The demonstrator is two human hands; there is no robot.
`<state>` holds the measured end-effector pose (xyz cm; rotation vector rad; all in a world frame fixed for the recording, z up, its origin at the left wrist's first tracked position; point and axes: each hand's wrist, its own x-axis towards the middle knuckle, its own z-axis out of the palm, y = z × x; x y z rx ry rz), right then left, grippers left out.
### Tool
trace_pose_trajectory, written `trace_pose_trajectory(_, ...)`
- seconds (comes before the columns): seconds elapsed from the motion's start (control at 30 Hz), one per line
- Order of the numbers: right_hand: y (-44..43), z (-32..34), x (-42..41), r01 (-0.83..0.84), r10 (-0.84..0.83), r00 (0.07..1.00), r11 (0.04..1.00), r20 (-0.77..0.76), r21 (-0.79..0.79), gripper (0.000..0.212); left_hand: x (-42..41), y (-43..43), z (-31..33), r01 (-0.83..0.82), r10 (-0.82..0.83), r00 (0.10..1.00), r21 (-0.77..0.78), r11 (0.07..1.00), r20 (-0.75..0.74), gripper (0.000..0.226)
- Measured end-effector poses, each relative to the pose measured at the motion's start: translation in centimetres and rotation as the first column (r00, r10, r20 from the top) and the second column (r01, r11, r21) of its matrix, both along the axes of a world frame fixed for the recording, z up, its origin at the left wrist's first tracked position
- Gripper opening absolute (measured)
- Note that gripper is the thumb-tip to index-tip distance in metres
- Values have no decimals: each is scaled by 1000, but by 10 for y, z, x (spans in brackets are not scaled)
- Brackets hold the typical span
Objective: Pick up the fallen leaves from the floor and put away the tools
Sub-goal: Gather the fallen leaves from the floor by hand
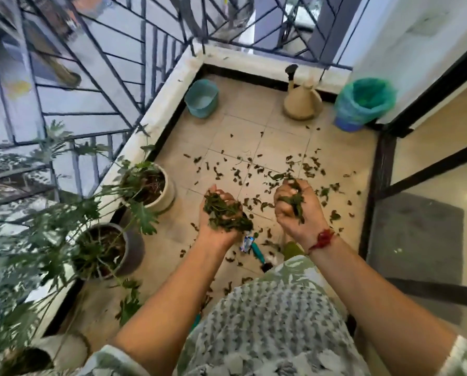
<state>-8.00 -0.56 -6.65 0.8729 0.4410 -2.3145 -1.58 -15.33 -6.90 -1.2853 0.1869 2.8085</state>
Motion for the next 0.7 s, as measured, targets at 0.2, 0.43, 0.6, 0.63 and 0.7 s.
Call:
trace_pose_trajectory(0.2, 49, 20, -95, 36, -31, 999, 993, -45, 109, 26, -102, 31, -17, 70, -58, 986, -73, 995, 160, 55)
trace_pose_trajectory(0.43, 113, 6, -256, 171, -170, 985, 981, -26, 92, 16, -296, 106, -5, 175, -174, 984, -16, 984, 26, 49)
trace_pose_trajectory(0.6, 147, 12, -339, 204, -209, 967, 978, -147, -52, 59, -394, 141, 5, 248, -236, 959, 58, 967, -156, 37)
trace_pose_trajectory(0.63, 151, 10, -350, 205, -211, 966, 977, -153, -54, 64, -407, 145, 7, 254, -241, 957, 69, 965, -161, 38)
trace_pose_trajectory(0.7, 158, 9, -374, 212, -218, 961, 976, -172, -54, 67, -434, 151, 6, 271, -260, 954, 62, 960, -150, 47)
